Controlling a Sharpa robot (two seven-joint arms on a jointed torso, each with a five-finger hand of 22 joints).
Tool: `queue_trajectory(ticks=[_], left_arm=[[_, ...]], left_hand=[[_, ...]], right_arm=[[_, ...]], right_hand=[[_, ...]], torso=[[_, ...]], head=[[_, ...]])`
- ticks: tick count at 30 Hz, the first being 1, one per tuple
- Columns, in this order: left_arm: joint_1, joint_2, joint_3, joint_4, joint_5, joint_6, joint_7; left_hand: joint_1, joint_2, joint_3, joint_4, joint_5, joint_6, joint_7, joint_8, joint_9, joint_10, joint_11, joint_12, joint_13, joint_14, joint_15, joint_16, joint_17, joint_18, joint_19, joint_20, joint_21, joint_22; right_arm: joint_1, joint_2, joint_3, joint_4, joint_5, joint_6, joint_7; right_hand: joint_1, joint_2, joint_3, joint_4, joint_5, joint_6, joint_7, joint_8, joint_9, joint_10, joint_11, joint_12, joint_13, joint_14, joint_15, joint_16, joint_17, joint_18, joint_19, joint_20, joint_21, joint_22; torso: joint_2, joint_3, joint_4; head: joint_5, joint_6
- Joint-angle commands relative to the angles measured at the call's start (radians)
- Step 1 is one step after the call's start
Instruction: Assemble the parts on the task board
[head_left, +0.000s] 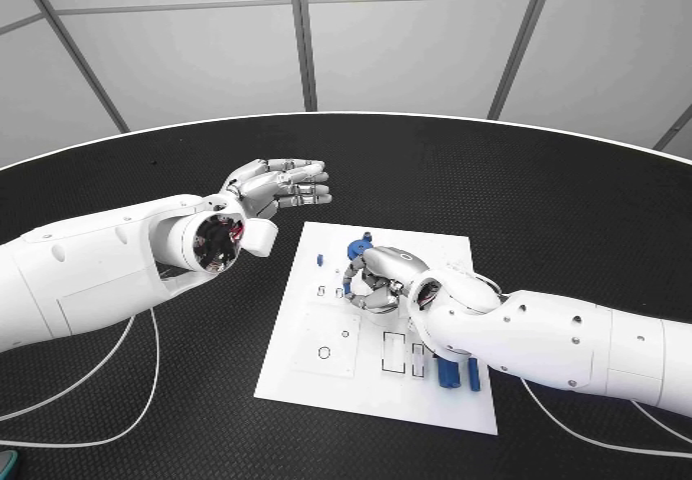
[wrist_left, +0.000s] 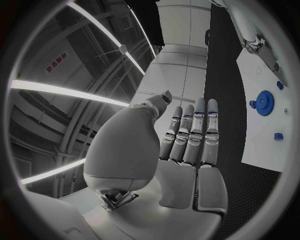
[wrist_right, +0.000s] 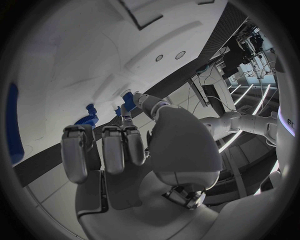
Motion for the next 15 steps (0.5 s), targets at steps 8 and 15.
queue_trajectory(ticks=[8,15], left_arm=[[0.000,-0.002,0.000,0.001,0.000,0.000,-0.001],[0.000,-0.002,0.000,0.002,0.000,0.001,-0.001]], left_hand=[[-0.011,0.001,0.005,0.000,0.001,-0.002,0.027,-0.004,-0.001,0.005,0.003,-0.005,0.000,-0.001,0.001,-0.004,0.001,0.012,-0.001,0.005,-0.005,-0.001],[-0.011,0.001,0.005,0.000,0.001,-0.002,0.027,-0.004,-0.001,0.005,0.003,-0.005,0.000,-0.001,0.001,-0.004,0.001,0.012,-0.001,0.005,-0.005,-0.001]], right_arm=[[-0.002,0.005,0.000,-0.014,0.000,0.002,-0.002],[-0.003,0.006,0.000,-0.020,0.000,0.009,-0.005]], right_hand=[[-0.008,-0.002,0.005,0.000,0.003,0.006,-0.002,0.005,0.011,0.080,-0.001,0.001,0.234,0.100,0.000,0.002,0.245,-0.015,0.106,-0.003,0.003,0.263],[-0.010,-0.003,0.005,-0.001,0.005,0.006,-0.003,0.006,0.011,0.081,-0.001,0.002,0.235,0.100,0.000,0.001,0.245,-0.015,0.106,-0.003,0.003,0.263]], torso=[[0.000,-0.0002,-0.0003],[0.000,-0.0010,0.0003]], head=[[-0.001,-0.003],[-0.005,-0.005]])
